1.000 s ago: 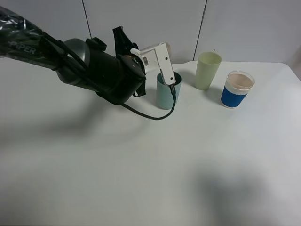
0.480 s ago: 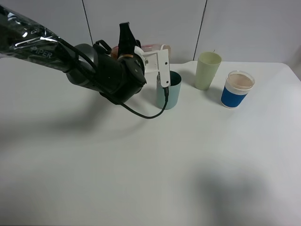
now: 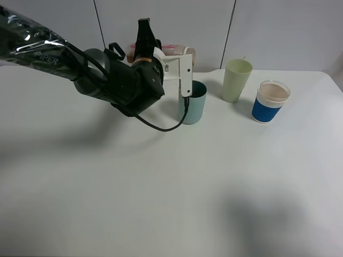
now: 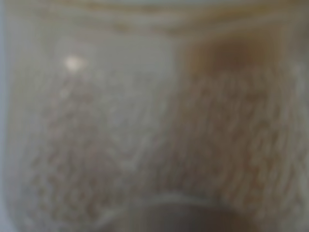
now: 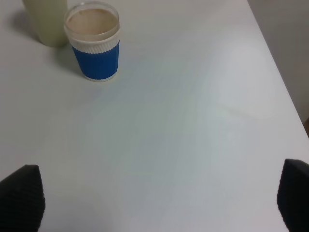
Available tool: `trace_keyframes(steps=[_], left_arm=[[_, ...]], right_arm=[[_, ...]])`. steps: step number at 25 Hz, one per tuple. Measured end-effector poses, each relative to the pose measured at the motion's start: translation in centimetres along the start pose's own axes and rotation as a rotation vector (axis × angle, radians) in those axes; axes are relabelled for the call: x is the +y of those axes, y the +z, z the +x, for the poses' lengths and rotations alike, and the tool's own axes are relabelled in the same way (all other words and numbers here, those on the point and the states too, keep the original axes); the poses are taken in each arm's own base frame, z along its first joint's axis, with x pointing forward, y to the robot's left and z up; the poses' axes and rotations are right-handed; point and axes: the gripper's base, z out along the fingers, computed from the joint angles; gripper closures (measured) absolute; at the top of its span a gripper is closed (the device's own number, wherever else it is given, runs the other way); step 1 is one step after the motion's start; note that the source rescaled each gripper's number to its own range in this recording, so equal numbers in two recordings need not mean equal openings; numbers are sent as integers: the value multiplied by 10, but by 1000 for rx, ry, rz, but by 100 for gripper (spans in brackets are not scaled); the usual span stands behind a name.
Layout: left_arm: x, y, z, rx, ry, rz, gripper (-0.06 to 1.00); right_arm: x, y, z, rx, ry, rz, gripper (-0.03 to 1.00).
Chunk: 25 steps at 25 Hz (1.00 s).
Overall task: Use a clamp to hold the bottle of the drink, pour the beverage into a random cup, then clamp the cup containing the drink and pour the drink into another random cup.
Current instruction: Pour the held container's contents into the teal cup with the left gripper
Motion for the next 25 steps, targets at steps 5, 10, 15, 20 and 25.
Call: trace_keyframes(steps=[5, 10, 15, 20, 25], left_arm=[[2, 0, -1, -15, 31, -23, 91], [3, 0, -3, -36, 72, -38, 91], [4, 0, -4, -43, 91, -44, 91], [5, 0, -3, -37, 128, -52, 91], [6, 0, -2, -27, 143, -66, 91]], right_arm=[[0, 0, 0, 0, 0, 0, 9], [0, 0, 0, 0, 0, 0, 9], [0, 0, 0, 0, 0, 0, 9], [0, 0, 0, 0, 0, 0, 9], [0, 0, 0, 0, 0, 0, 9]])
